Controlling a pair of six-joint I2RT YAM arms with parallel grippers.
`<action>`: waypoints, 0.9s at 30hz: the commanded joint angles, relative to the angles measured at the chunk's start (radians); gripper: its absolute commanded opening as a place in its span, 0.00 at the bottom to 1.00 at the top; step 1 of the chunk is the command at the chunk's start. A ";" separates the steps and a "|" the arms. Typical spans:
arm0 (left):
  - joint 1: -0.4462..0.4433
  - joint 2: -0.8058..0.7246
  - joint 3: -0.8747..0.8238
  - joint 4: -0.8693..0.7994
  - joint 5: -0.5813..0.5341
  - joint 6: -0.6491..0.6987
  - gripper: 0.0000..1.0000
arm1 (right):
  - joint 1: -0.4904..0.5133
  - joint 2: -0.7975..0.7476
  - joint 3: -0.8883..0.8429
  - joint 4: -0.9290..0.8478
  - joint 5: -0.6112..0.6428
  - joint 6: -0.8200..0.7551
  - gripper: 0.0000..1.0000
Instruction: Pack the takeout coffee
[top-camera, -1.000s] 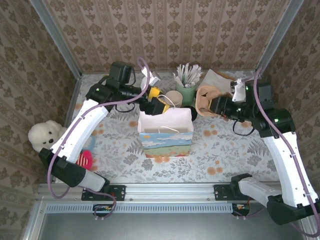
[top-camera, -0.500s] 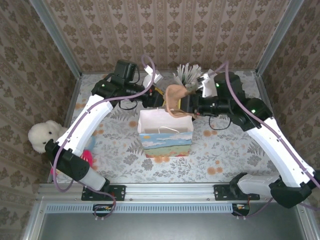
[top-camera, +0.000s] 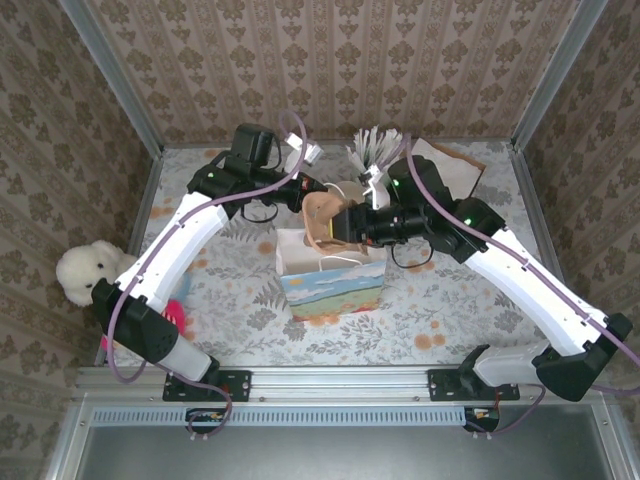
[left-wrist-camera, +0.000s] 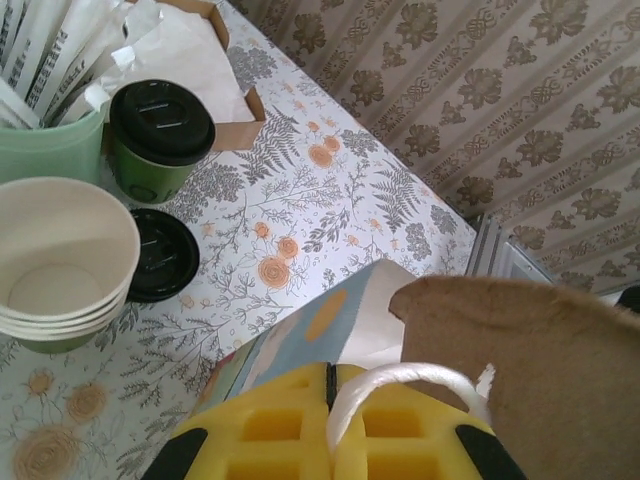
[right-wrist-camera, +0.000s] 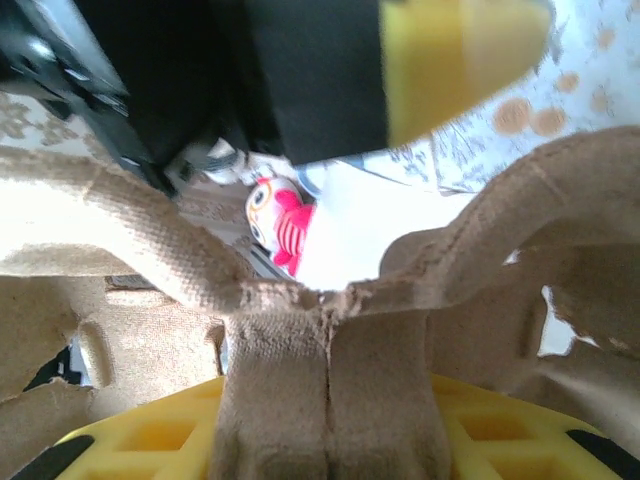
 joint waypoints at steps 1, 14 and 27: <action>0.003 -0.039 -0.009 0.049 -0.025 -0.070 0.00 | 0.006 -0.009 -0.016 -0.068 -0.028 0.007 0.43; 0.008 -0.035 -0.031 0.114 -0.057 -0.185 0.00 | 0.062 0.131 0.097 -0.310 0.213 -0.034 0.43; 0.009 -0.029 -0.025 0.143 -0.072 -0.245 0.00 | 0.163 0.299 0.257 -0.481 0.504 -0.017 0.46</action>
